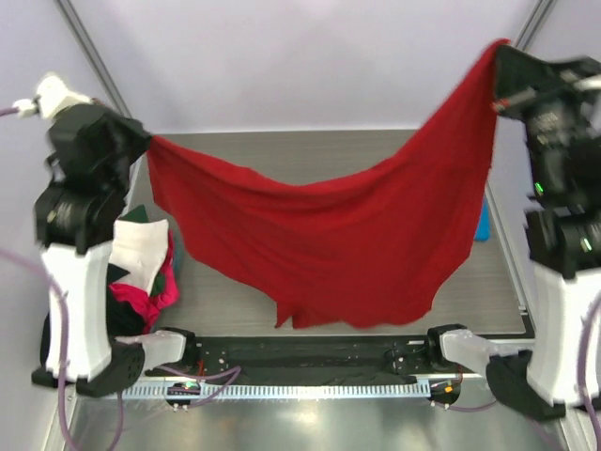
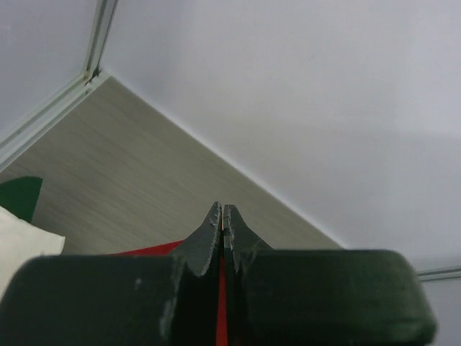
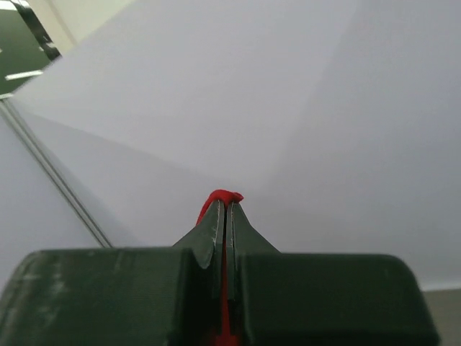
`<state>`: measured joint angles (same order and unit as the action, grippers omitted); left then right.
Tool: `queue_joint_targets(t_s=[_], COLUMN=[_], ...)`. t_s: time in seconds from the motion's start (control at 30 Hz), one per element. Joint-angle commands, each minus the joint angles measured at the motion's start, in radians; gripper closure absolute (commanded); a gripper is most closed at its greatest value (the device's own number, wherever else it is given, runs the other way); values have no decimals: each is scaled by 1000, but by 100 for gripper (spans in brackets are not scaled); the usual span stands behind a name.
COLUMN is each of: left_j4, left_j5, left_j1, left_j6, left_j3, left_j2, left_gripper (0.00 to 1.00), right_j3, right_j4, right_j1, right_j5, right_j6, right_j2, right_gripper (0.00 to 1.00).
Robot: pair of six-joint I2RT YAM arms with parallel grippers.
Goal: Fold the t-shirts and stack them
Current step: Flatten the tshirt out
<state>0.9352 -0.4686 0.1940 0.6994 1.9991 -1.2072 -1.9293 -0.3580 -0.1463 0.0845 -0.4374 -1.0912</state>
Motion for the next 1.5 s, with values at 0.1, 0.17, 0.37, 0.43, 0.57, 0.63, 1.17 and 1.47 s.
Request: queue_joint_targets(t_s=[0.1,0.17,0.37,0.43,0.57,0.63,1.17,1.47], left_j4=[-42,-84,-243,-279,-253,-242,-627,-736], left_j5=[57,103,101,99,90,71,207,430], left_j1=[-34,-73,-120,-122,-120,-122,-189,-266], left_j6=[38,92,241,276,288,282,432,402], left_j3=[-103,-169,-413,-415,-341,-326,-877,-1074], left_j2=[-193,-221,-351,-431,-538,-554,-197,-170], left_gripper=[100,100,100,100,100,92,0,0], right_j3=[-8,-10,-140,-242,-356,-308,723,972], right_j4=[-78,-64,-19,-27,-61,-59,169,230], right_j1=[4,5,10,13,19,19,22,44], right_j5=[-117,-123,-152,-181,-233,-256,-107,-349], right_j6=[-58,-67,-80,-86,-89,-78,-175,-244], right_j2=[-369,-435,-754,-878,-990,-984,-348,-236], right_gripper=[99,99,99,99,78,46,0,16])
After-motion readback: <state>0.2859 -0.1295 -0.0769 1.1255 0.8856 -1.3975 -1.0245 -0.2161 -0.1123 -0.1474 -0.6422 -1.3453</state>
